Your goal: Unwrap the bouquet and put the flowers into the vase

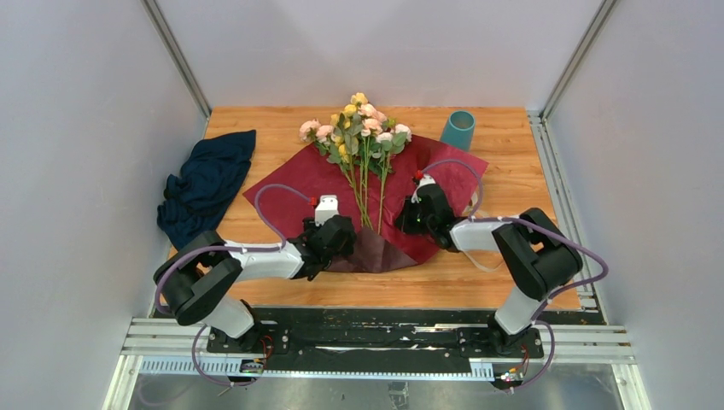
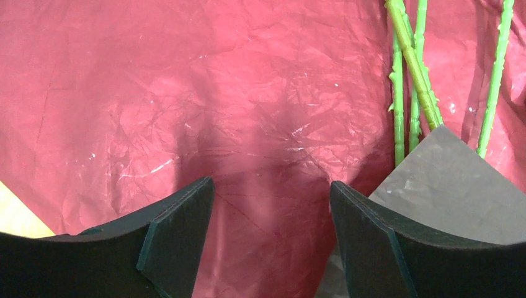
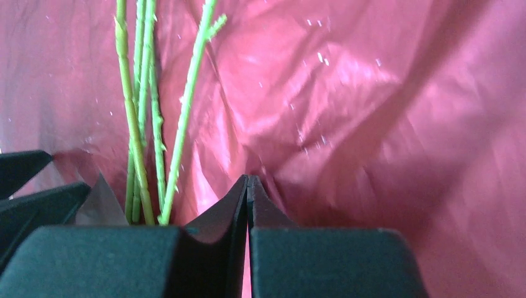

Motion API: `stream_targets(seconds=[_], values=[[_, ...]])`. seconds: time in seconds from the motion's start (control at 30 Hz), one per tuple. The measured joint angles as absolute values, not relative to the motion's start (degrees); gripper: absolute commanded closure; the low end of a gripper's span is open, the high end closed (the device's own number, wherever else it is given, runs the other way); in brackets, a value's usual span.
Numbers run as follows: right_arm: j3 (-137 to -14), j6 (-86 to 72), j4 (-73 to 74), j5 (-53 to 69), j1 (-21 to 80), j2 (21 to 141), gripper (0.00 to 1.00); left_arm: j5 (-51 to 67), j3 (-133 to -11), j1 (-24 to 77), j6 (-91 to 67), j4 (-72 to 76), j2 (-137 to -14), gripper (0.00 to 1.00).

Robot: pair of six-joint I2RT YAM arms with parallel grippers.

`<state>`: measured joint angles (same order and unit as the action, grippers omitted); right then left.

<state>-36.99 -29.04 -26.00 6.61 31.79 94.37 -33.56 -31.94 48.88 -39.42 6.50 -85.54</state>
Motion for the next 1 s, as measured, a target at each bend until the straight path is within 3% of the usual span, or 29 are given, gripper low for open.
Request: stream_targets(seconds=[0.37,0.47,0.6,0.73,0.83,1.0], values=[[-45.5,-29.41,-26.26,9.91,32.01,102.06,0.99,-30.5,-32.23,40.97,-38.96,6.68,-85.01,0.22],[-45.58,-28.42,-21.34,9.45,32.01,99.22,0.9,-29.56,-32.12,40.18,-38.96,5.13,-83.94,0.22],[-44.88,-27.0,-16.19,8.36,32.12,91.35,0.58,-27.86,-31.86,40.12,-39.03,2.55,-81.28,0.22],[-43.05,-25.65,-12.95,6.42,32.27,77.97,0.42,-27.14,-30.74,40.51,-39.22,1.02,-73.84,0.21],[-40.12,-25.28,-10.85,4.27,32.27,69.36,0.35,-27.09,-30.72,41.08,-39.2,-0.14,-69.71,0.21],[-33.34,-25.23,-6.35,0.16,32.27,61.73,0.33,-27.03,-30.72,43.94,-39.51,-1.78,-63.64,0.21]])
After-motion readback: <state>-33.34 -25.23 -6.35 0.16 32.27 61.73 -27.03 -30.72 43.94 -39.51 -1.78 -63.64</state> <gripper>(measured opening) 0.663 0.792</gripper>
